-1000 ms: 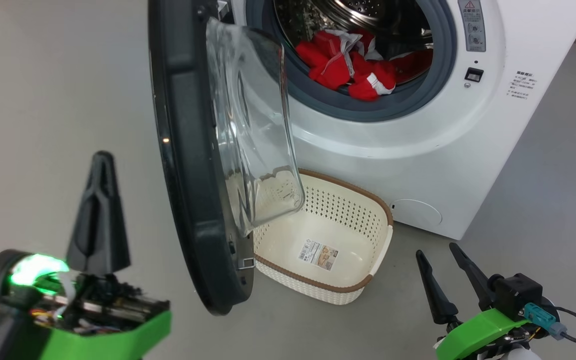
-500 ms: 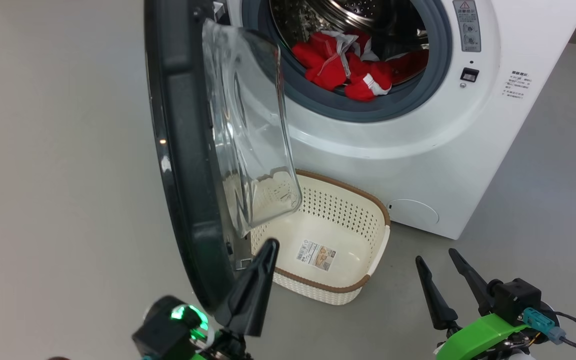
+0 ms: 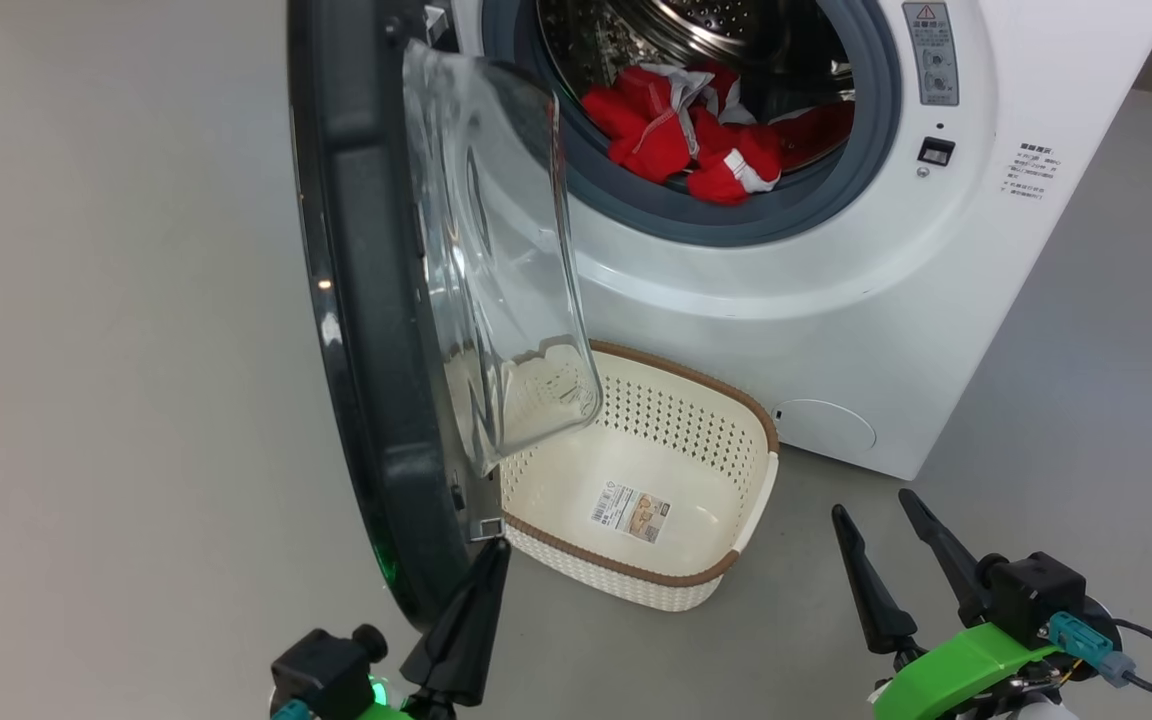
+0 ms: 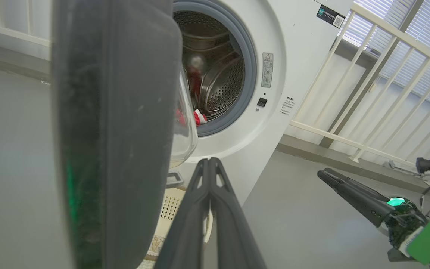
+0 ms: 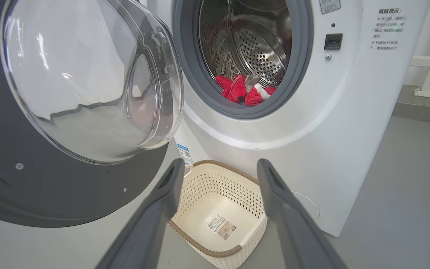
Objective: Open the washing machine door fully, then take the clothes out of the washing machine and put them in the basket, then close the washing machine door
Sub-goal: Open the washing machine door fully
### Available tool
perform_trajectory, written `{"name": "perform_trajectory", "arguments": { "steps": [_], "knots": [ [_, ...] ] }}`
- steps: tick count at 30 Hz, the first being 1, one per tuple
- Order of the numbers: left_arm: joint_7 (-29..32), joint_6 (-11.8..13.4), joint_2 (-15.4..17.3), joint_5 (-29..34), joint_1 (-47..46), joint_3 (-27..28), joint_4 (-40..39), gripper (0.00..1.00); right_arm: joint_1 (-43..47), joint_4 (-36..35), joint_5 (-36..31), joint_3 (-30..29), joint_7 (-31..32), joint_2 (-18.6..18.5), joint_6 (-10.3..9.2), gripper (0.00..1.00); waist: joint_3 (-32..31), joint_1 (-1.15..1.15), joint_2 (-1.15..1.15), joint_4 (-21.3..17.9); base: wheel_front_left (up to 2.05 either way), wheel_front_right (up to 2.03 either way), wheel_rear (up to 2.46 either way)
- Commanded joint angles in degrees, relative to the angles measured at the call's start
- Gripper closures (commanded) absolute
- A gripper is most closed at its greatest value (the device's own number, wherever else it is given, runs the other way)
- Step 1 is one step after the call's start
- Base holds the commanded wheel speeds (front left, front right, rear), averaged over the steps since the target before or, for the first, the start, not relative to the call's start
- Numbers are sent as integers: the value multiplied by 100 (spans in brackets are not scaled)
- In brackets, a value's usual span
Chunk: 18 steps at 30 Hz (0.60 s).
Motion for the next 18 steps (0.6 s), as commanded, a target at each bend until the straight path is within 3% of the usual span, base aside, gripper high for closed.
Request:
{"name": "perform_trajectory", "arguments": {
  "steps": [1, 18],
  "knots": [
    [-61, 18, 21, -83, -243, 217, -65, 100, -124, -173, -77, 142, -69, -36, 9, 0, -3, 0, 0, -2, 0, 0, 0],
    [-75, 38, 18, -134, -320, 1017, 200, 100, -120, -311, -78, 123, -69, -45, 9, 0, -16, 0, 0, 10, 0, 0, 0]
  ]
}}
